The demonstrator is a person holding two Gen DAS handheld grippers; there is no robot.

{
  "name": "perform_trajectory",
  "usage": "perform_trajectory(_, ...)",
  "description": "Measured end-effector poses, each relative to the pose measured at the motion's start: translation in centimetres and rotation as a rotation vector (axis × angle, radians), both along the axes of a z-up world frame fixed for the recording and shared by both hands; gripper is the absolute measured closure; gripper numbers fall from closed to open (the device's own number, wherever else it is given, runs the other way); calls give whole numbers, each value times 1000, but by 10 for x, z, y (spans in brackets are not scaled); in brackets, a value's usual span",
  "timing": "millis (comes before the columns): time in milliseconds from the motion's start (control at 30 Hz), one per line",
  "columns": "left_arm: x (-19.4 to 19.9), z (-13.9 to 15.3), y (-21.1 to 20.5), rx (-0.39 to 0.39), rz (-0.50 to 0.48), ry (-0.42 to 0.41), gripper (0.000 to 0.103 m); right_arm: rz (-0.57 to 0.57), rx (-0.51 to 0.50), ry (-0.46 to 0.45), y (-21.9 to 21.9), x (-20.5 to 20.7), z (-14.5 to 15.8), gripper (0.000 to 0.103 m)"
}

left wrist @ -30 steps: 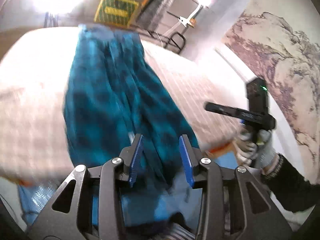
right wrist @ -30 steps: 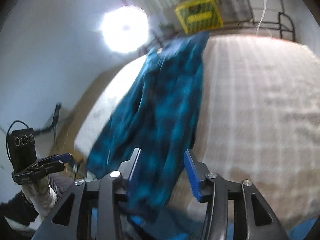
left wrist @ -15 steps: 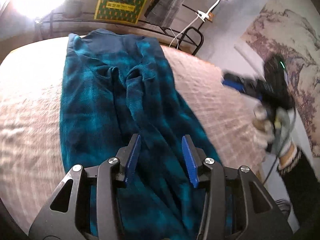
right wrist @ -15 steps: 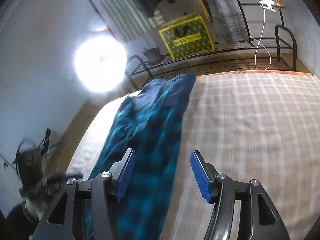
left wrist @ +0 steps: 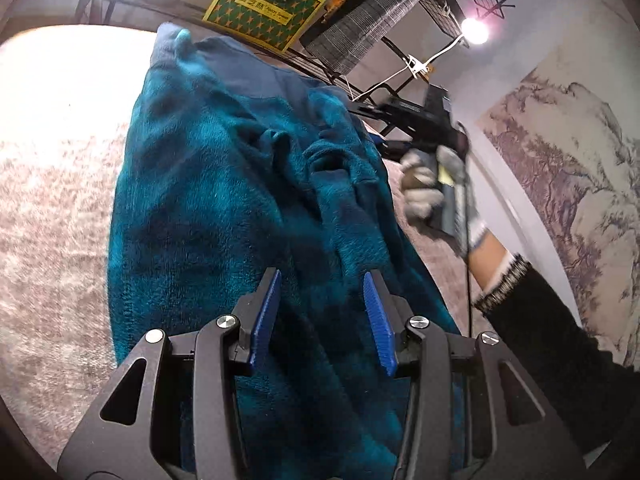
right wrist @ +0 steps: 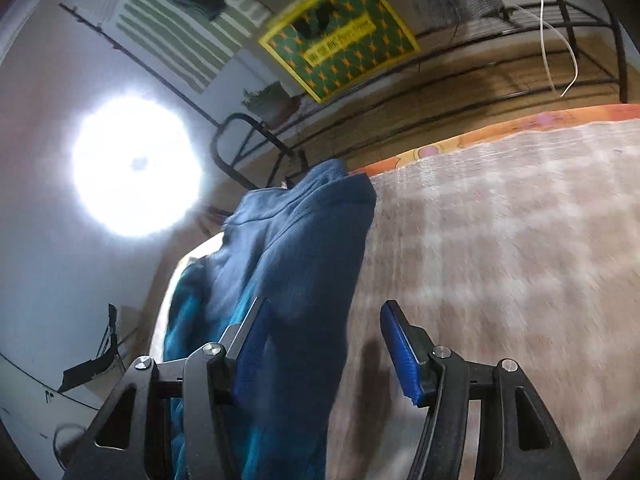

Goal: Fold large clothes

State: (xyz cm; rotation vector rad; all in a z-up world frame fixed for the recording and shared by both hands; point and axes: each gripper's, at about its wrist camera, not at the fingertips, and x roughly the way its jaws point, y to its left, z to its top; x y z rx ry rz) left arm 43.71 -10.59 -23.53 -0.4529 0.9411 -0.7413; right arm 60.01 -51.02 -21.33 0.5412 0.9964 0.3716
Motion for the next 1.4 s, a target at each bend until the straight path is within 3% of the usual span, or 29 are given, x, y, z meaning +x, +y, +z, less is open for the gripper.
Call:
perform_trajectory(33,-1,-3,0,-2,-4,-1,60,3,-29,-5,5,7,-2,80)
perform_trajectory(67,-1,-4,1,-3,-9,-4,60,11,-57,-7,10,10,-1,94)
perform_trajectory(100,-2,-4,1,-6,-14,-9,60,19,-126,-15,17,12,5,97)
perform_trajectory(233,-11,-2,-5,20,-39,-46,60,126,-565,-127,60,24,58,100)
perform_trajectory(300,-13,-4,-11,57,-48,-55,60,184,-678,-199,78,30,76,101)
perform_trajectory(367,-14,-4,-15,71,-56,-57,60,212,-741,-215,89,36,66,101)
perform_trajectory(467,-14,-6,-12,64,-41,-47,60,204,-844,-114,91,46,13,101)
perform_trajectory(533,-15,-6,-10,63,-31,-46,60,181,-839,-125,84,42,-4,101)
perform_trajectory(600,-17,-6,-11,73,-32,-53,60,148,-753,-128,71,41,1,100)
perform_trajectory(667,-18,-5,-14,84,-31,-59,60,113,-737,-117,63,40,10,85)
perform_trajectory(700,-17,-5,-15,89,-32,-58,60,96,-756,-130,61,36,16,72)
perform_trajectory(733,-14,-4,-16,92,-31,-57,60,79,-768,-151,57,29,27,70)
perform_trajectory(833,-17,0,-19,104,-23,-69,60,45,-656,-165,40,3,55,70)
perform_trajectory(967,-26,17,-15,128,2,-97,60,41,-587,-211,31,-42,101,70)
perform_trajectory(1133,-55,77,3,146,19,-181,60,33,-511,-295,23,-122,169,68)
perform_trajectory(1233,-87,124,19,174,30,-265,60,16,-462,-341,16,-179,209,68)
perform_trajectory(1400,-147,183,54,171,80,-332,60,3,-391,-420,11,-278,268,67)
